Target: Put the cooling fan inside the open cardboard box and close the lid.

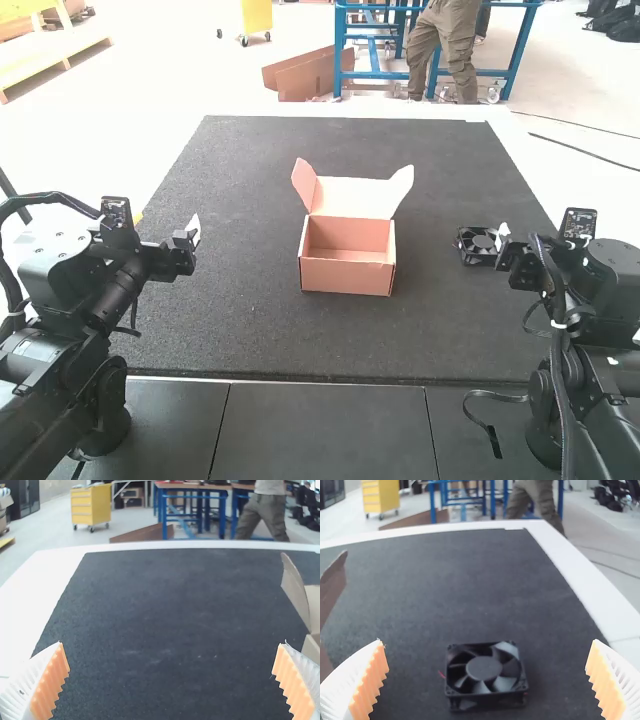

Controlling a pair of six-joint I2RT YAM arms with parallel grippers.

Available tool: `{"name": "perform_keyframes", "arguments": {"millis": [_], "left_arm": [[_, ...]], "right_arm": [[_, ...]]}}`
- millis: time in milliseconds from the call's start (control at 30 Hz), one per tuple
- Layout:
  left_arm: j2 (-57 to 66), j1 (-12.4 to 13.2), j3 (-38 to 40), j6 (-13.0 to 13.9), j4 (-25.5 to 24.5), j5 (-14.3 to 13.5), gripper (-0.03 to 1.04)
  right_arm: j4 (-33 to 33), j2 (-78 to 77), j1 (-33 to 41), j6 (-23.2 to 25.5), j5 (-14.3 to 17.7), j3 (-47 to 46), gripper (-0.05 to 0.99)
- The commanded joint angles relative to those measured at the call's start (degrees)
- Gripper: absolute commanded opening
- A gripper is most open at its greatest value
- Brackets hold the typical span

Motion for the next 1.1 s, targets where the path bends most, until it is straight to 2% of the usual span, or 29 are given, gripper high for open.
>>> {"name": "perform_keyframes", "arguments": {"millis": [0,1067], "left_arm": [[-0.8,0.6,-0.3,0.3,0.4,0.5,0.97],[-0.7,0.6,-0.3,0.6,1.1,0.6,0.97]], "right_arm": [[-0.2,-0.6,0.4,-0.3,-0.7,-0.3,0.91],[-0.2,-0.7,0.4,0.2,-0.7,-0.3,0.91]]}}
